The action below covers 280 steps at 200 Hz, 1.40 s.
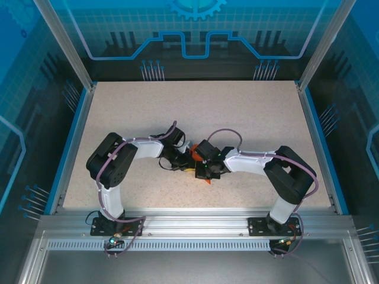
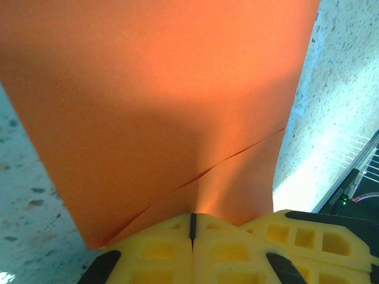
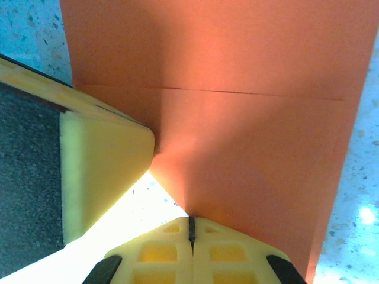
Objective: Fold a paper plane with a square sheet of paper (fold left side to right side)
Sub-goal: Third fold the triangle at the center of the table.
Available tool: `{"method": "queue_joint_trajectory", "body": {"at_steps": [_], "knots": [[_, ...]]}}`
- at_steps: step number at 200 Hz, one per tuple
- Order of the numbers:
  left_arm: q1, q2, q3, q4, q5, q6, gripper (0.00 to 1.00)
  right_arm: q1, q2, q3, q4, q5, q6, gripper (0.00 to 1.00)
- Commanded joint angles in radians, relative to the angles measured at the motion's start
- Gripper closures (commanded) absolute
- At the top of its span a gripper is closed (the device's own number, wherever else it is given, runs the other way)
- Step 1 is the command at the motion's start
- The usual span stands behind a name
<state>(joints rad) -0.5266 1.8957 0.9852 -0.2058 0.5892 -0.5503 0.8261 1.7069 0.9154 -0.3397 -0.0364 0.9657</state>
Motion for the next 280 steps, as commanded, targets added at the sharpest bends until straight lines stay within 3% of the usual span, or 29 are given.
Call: {"method": "queue_joint_trajectory", "body": {"at_steps": [1, 280], "knots": [[-0.004, 0.057, -0.008, -0.082, -0.117, 0.013, 1.0, 0.01, -0.006, -0.026, -0.074, 0.025, 0.022, 1.0], [-0.004, 0.064, 0.021, -0.118, -0.137, 0.022, 1.0, -0.014, -0.211, -0.348, -0.083, -0.01, 0.094, 1.0]]}}
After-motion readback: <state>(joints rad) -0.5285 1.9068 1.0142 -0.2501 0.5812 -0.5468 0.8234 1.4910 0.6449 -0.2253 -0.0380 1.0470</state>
